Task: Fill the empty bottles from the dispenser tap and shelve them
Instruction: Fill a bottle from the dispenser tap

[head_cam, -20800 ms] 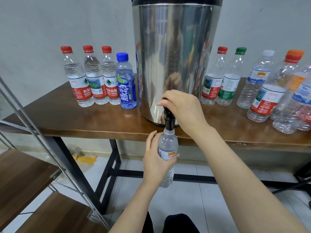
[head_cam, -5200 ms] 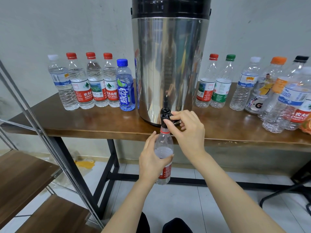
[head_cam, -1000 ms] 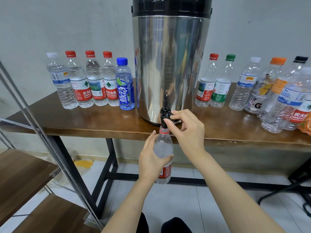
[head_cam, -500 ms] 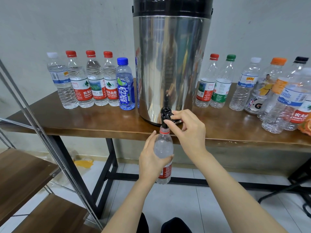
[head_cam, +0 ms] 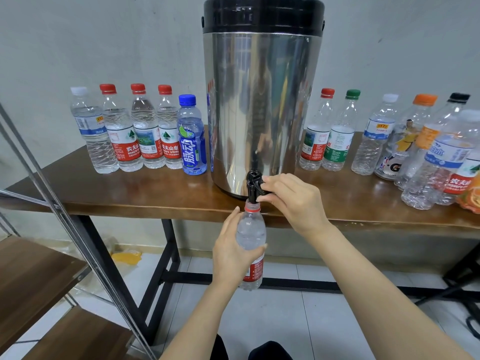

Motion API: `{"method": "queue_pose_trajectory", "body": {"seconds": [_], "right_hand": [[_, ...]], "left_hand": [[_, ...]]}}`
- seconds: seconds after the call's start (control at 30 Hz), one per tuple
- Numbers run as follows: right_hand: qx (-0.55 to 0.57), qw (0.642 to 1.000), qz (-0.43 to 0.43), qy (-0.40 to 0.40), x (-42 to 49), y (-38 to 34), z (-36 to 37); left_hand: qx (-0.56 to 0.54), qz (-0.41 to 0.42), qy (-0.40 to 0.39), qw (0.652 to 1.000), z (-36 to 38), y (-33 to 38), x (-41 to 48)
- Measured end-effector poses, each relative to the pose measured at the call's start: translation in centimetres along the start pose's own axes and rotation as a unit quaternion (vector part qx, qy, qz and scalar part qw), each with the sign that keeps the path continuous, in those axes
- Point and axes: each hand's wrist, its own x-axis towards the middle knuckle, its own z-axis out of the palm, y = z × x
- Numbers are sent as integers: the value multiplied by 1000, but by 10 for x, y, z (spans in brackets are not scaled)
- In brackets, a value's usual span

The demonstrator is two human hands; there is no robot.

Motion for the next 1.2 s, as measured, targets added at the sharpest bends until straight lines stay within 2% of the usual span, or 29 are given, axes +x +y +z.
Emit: {"method": "queue_pose_trajectory", "body": {"seconds": [0.2,0.33,0.47,0.6,0.7,0.8,0.83,0.9,0.97,1.0,1.07,1.2], "right_hand": [[-5,999,-37,4,7,5,2],[-9,999,-31,0,27,1,7],[-31,994,95,-40,54,-5,22],[55,975,202,-72,57,-12,21],[73,962,258,-61,43,-7,10],[29,933,355,-52,14,8,0],[1,917,389,-82,4,15,-2],[-68,871,438,-213,-16,28,-4],[-98,821,446,-341,-31,36,-5],[-103,810,438,-377,-35,38,-4],[-103,812,409,-404,-41,40,-3],[-53,825,428,-364,-44,39,-1]], "left_hand": [[-7,10,-4,1000,-3,0,-1],[-12,8,-2,1000,-2,-4,0],[-16,6,-7,1000,-2,-5,1],[-17,4,-15,1000,-4,-4,1],[-19,0,-14,1000,-4,-4,0],[-31,-2,-14,999,-5,-3,-4],[-34,-1,-15,999,-5,-2,-6],[-41,3,-17,999,-5,1,-11],[-46,3,-12,999,-5,1,-16],[-47,-1,-8,999,-5,-1,-18],[-47,-11,-6,999,-6,-6,-21],[-33,-33,-13,999,-18,-11,-30]]}}
